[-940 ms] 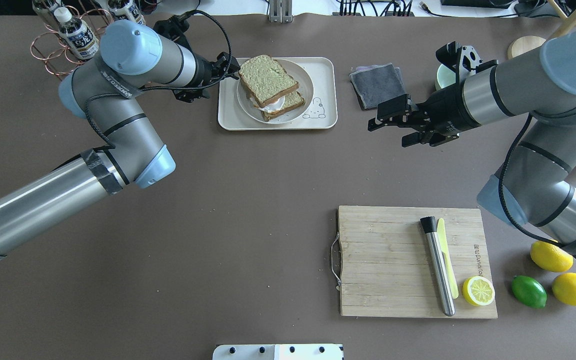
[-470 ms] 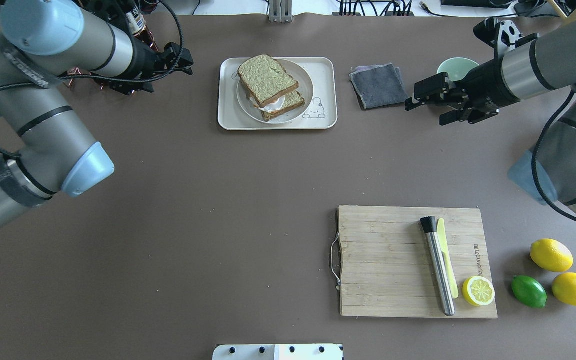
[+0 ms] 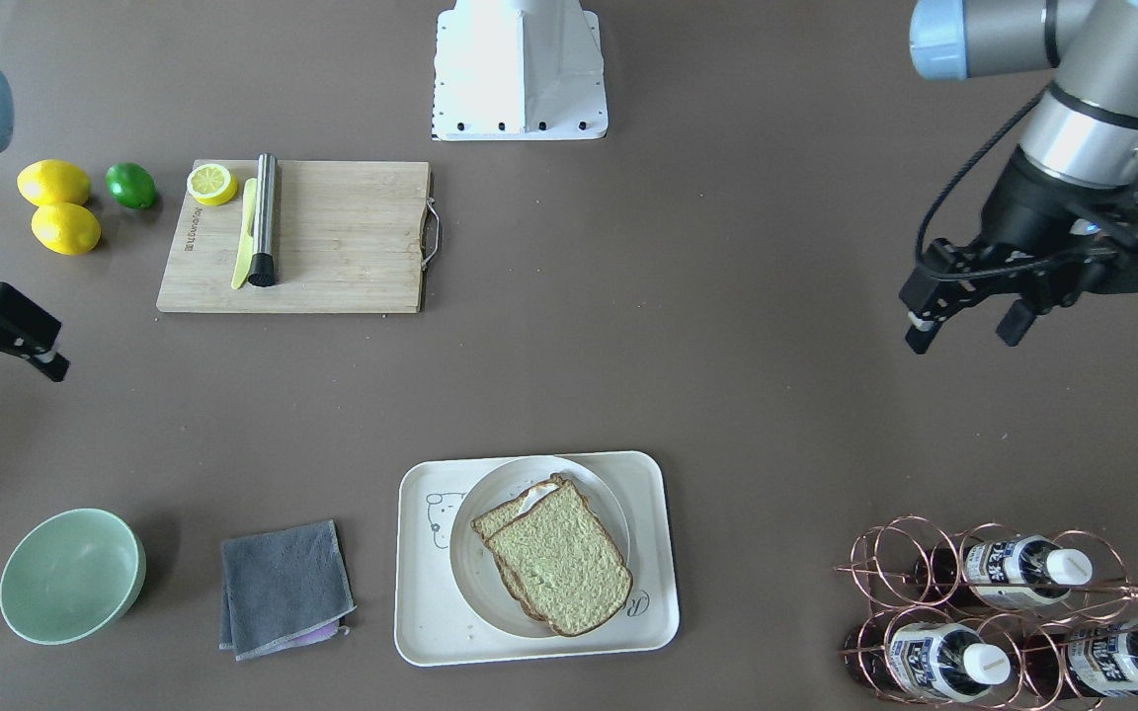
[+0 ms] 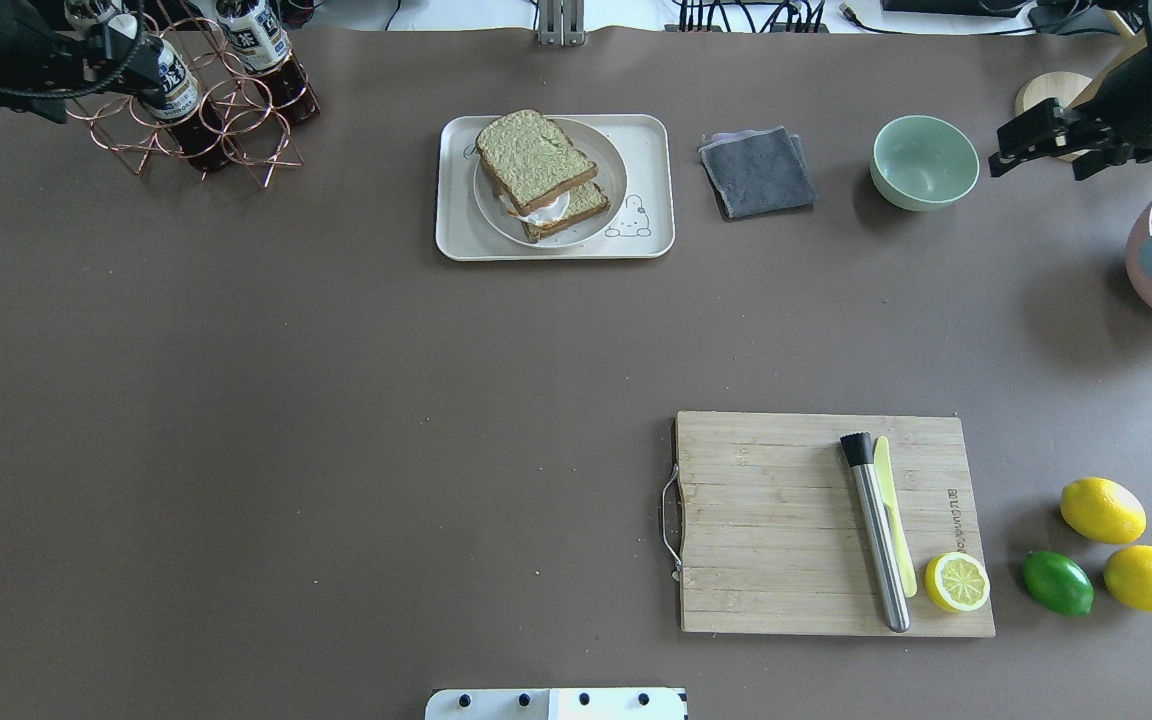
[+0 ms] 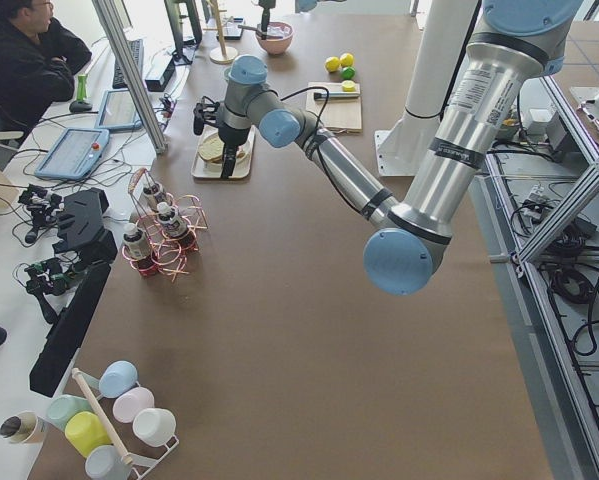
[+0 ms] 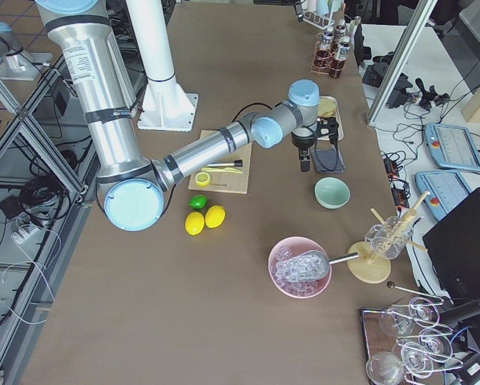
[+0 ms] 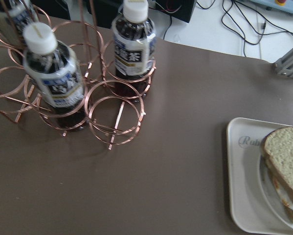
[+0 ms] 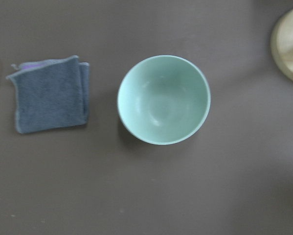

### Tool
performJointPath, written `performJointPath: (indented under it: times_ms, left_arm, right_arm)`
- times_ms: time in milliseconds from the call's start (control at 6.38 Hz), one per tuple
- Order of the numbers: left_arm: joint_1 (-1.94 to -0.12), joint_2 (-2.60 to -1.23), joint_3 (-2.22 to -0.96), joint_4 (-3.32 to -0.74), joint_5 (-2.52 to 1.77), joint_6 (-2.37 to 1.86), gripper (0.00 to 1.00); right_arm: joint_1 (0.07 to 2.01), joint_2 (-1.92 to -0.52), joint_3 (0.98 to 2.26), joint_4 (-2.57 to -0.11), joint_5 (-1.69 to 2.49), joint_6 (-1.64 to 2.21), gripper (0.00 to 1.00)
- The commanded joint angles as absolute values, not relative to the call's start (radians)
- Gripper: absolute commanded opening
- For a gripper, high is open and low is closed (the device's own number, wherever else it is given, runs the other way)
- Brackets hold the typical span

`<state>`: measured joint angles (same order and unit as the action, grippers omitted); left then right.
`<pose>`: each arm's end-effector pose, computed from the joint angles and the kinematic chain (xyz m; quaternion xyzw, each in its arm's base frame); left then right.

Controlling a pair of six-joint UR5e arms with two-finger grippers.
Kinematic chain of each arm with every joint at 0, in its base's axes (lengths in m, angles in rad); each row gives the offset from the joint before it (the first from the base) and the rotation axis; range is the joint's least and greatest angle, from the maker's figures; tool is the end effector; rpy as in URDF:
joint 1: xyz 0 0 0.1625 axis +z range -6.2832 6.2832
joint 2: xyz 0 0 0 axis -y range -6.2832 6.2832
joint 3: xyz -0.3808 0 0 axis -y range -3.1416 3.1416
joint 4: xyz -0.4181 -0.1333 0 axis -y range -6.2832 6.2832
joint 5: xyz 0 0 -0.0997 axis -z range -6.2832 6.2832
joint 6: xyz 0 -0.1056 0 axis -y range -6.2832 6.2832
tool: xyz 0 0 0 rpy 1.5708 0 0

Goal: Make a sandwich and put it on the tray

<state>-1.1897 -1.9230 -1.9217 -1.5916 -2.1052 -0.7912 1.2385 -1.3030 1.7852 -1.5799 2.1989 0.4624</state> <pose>0.1438 -0.5728 0.2516 0.1479 0.3946 -0.0921 0.9022 -0.1280 -0.5894 0.3665 0.0893 -0.3632 -0.0121 0.9274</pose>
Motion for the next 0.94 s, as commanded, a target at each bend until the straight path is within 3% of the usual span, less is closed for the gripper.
performJointPath:
  times_ms: [0, 470, 783]
  left_arm:
    - [-1.381, -1.801, -1.898, -1.464, -2.166, -0.328, 0.98]
    - [-1.593, -1.717, -1.703, -1.404, -2.234, 0.045, 0.98]
    - [-1.597, -1.611, -1.683, -1.423, -2.340, 0.043, 0.98]
  right_arm:
    - [1.444, -1.301, 1.731, -1.894, 2.062, -0.057, 1.00]
    - [1.600, -1.351, 1.527, -1.884, 2.179, -0.256, 1.00]
    - [1.643, -1.429, 1.531, -1.881, 2.203, -0.259, 1.00]
